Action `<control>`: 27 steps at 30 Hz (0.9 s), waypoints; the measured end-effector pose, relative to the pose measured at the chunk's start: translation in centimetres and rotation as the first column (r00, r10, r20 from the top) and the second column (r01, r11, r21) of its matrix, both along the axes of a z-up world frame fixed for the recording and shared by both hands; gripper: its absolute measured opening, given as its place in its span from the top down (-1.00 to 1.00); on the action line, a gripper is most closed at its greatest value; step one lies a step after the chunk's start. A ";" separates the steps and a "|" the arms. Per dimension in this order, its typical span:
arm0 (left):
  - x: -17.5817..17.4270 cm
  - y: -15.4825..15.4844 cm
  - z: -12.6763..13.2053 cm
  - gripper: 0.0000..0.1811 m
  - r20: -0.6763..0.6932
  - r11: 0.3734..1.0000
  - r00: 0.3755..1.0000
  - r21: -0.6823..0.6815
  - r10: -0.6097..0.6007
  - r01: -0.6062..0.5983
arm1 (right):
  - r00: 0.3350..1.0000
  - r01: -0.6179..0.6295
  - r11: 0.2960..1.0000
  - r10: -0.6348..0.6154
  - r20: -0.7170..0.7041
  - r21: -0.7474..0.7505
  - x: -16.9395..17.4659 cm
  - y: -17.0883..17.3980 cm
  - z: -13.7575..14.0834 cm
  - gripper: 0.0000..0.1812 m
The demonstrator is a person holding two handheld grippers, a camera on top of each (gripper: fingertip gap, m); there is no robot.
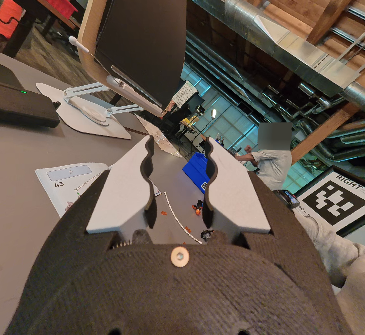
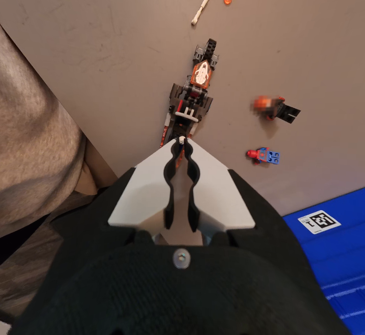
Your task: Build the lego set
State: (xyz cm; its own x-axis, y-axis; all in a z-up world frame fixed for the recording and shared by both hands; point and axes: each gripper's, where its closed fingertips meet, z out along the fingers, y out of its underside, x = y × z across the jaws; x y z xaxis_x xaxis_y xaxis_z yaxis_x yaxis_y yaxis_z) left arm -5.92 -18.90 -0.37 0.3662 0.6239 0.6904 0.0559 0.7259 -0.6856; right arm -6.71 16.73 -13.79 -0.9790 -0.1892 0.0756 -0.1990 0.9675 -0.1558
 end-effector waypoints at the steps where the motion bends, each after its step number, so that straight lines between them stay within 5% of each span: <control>1: 0.0 0.0 0.0 0.45 0.000 1.000 1.000 0.000 -0.001 0.001 | 1.000 0.006 1.000 -0.006 0.010 -0.002 0.0 0.0 0.0 0.98; 27: 0.0 0.0 0.0 0.45 0.000 1.000 1.000 0.000 0.000 0.000 | 0.962 0.033 0.999 -0.031 0.270 -0.001 -0.1 0.1 -0.1 0.98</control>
State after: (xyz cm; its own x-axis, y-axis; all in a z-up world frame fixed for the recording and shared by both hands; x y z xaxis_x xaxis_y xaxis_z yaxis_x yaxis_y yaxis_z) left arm -5.92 -18.91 -0.39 0.3659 0.6237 0.6907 0.0558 0.7262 -0.6852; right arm -6.77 16.85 -13.90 -0.9689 -0.1576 -0.1910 -0.1177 0.9717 -0.2049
